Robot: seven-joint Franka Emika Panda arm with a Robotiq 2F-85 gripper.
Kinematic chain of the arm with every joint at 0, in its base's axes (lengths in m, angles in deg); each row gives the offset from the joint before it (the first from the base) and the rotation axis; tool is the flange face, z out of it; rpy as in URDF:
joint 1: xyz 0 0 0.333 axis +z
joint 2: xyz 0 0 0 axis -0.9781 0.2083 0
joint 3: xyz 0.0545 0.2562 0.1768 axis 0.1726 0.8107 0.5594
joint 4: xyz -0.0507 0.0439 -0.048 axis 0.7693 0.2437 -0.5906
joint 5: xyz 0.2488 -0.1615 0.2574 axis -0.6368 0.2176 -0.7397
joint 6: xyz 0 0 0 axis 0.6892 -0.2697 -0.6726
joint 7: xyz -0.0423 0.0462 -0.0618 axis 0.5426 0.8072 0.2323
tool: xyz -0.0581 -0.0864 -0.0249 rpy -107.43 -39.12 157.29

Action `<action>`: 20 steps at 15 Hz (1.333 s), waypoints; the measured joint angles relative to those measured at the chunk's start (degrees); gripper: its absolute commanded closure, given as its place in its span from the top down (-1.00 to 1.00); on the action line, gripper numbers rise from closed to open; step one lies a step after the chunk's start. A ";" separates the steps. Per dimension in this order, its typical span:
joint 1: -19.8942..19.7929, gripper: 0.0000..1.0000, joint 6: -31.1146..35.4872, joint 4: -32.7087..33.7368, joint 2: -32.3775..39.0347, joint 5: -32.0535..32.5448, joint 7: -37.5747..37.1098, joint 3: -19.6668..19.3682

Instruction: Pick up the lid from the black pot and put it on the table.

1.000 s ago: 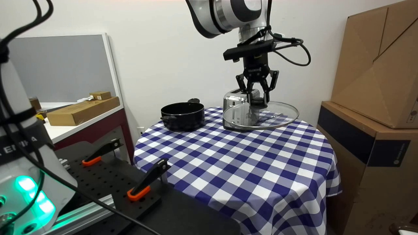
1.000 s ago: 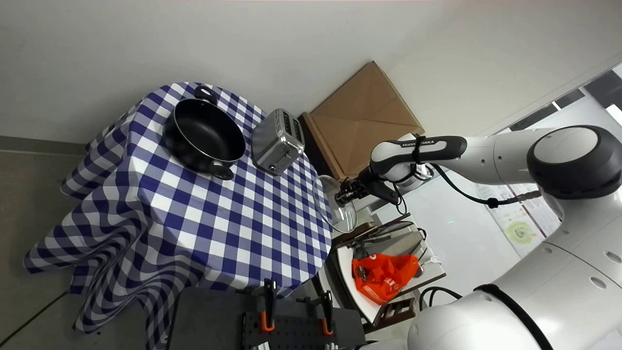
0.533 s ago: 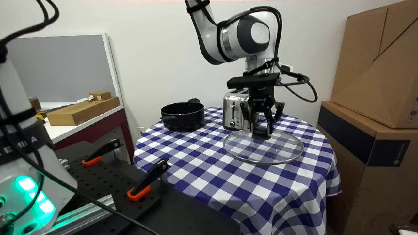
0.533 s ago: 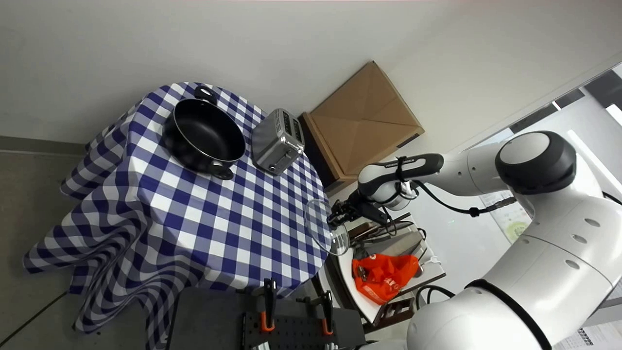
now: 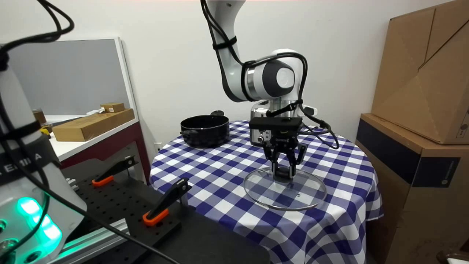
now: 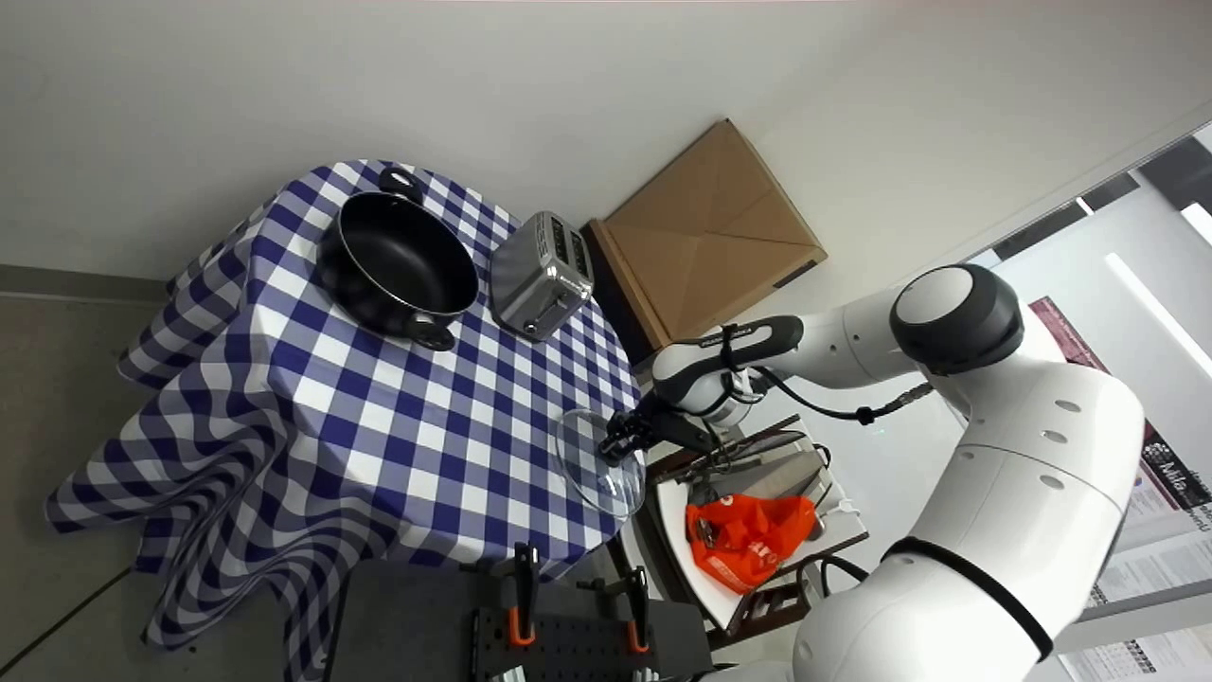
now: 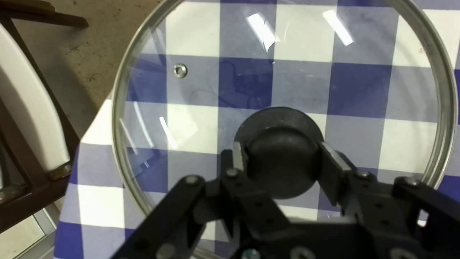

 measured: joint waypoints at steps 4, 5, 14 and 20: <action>0.07 -0.50 0.49 3.78 2.67 -0.77 -0.02 1.84; -0.07 -0.50 0.78 4.38 3.04 -1.40 0.11 2.62; -3.56 1.00 9.05 2.24 2.65 -7.64 2.43 11.42; -6.95 1.00 10.31 -2.33 -2.77 -9.09 4.76 15.67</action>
